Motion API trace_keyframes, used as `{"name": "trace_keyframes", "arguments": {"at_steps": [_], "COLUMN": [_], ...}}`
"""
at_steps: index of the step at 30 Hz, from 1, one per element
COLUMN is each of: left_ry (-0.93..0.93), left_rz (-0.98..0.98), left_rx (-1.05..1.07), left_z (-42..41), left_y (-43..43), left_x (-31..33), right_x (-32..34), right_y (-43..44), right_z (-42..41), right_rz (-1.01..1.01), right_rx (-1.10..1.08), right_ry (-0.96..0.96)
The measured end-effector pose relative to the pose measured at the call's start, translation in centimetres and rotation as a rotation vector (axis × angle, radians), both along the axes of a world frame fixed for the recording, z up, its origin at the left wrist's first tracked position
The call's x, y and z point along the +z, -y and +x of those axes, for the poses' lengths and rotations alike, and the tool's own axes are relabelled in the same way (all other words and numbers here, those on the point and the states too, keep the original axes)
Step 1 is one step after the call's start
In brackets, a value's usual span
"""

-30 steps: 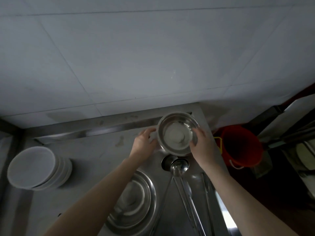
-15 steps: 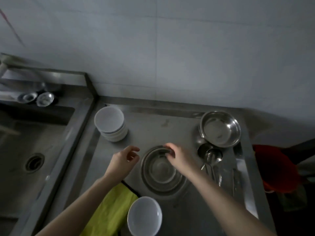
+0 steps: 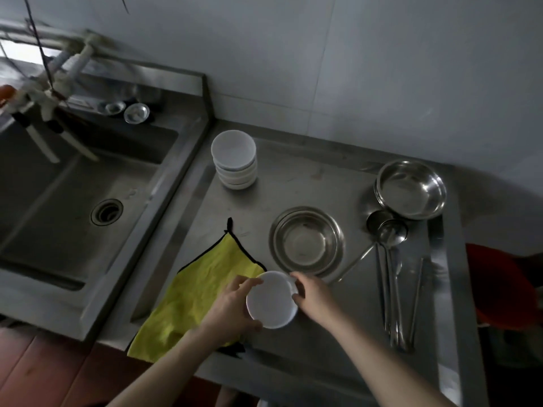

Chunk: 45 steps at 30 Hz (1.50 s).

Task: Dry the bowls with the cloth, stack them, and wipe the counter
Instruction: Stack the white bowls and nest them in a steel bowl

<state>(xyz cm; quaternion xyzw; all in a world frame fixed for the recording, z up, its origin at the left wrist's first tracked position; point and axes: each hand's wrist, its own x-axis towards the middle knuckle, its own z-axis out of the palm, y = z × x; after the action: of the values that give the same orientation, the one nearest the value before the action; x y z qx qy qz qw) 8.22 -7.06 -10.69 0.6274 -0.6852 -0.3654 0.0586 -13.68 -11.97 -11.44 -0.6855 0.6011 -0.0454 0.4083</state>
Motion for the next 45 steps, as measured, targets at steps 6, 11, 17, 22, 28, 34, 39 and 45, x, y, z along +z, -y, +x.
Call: {"name": "trace_keyframes", "arguments": {"at_steps": [6, 11, 17, 22, 28, 34, 39, 45], "left_ry": [0.019, -0.004, -0.102, -0.178, -0.182, -0.182, -0.205, -0.162], "left_rz": [-0.152, -0.18, -0.259, -0.396, -0.458, -0.544, -0.524, -0.462], "left_rx": [0.012, 0.051, 0.018, 0.014, 0.04, 0.105, 0.168, 0.197], "left_z": [-1.1, -1.3, -1.0, -0.4, 3.5, 8.0, 10.8, 12.5], "left_y": [-1.8, -1.4, 0.4, 4.3, 12.6, 20.3, 25.5, 29.0], "left_x": [-2.9, -4.1, -3.6, -0.6, 4.4, 8.1, 8.1, 6.4], "right_x": [-1.0, -1.2, -0.6, 1.8, 7.3, 10.7, 11.0, 9.2], "right_y": [-2.3, -2.6, -1.3, 2.3, 10.1, 18.4, 23.9, 27.5], "right_z": [0.3, 1.0, 0.7, 1.3, 4.4, 9.7, 12.8, 14.6], "right_rz": [0.012, 0.031, 0.011, -0.038, -0.164, -0.242, -0.217, -0.179], "right_rx": [-0.07, -0.162, -0.26, -0.299, -0.293, -0.321, -0.282, -0.272], "right_ry": [0.072, 0.092, 0.119, 0.169, 0.198, 0.291, 0.256, 0.249]}}
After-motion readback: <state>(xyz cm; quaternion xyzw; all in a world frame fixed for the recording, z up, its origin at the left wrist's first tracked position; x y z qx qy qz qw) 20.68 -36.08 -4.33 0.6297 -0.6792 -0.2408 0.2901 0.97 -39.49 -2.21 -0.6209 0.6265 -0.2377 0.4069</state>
